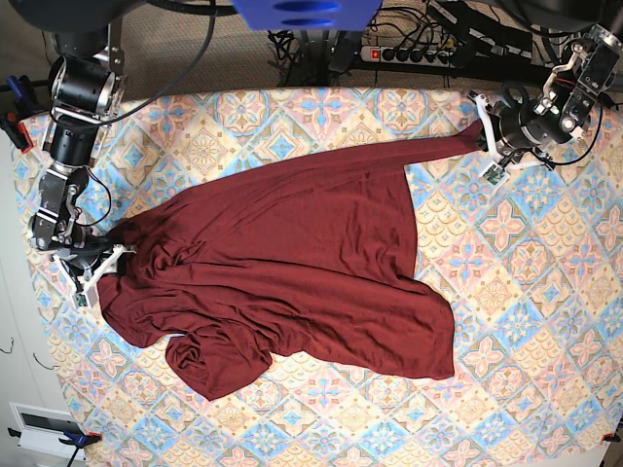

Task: Layout the t-shirt on the table in an organized manner, then fold the t-shirt properly
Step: 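Hold the sleeve with the left gripper and pull the right gripper outward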

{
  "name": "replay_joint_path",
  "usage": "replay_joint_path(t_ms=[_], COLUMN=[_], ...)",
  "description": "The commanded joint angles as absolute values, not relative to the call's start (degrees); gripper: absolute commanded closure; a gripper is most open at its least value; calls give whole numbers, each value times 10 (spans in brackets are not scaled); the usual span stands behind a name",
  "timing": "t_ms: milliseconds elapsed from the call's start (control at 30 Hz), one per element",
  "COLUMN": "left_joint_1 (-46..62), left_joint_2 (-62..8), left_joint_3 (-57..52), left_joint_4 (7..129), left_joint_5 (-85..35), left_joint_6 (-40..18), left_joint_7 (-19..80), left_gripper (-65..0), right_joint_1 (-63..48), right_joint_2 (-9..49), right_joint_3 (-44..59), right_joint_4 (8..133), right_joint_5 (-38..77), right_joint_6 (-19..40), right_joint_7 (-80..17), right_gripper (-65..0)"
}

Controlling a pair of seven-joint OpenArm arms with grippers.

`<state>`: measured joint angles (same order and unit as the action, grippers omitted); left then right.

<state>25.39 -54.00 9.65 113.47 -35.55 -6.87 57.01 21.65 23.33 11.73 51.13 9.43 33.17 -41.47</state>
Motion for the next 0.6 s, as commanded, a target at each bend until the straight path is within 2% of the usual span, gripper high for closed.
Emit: replay_joint_path(t_ms=[0, 100, 267, 367, 567], left_joint_1=[249, 250, 250, 250, 250], left_joint_2=[-551, -551, -551, -551, -551], left_joint_3=[91, 91, 91, 91, 91], left_joint_4=[1143, 1143, 1143, 1144, 1144], left_joint_5=[-355, -355, -355, -355, -352], left_joint_6=[-67, -67, -67, -67, -67], left_joint_7=[565, 565, 565, 565, 565], left_gripper=[0, 0, 0, 0, 0], right_joint_1=[229, 227, 218, 202, 145], right_joint_2=[246, 247, 262, 269, 269], right_joint_3=[119, 124, 124, 138, 259], right_joint_4=[516, 516, 517, 530, 584], right_joint_5=[99, 99, 99, 100, 100], right_joint_6=[333, 333, 333, 333, 335], right_joint_7=[-406, -406, -410, -410, -436], right_gripper=[-174, -122, -1, 0, 0])
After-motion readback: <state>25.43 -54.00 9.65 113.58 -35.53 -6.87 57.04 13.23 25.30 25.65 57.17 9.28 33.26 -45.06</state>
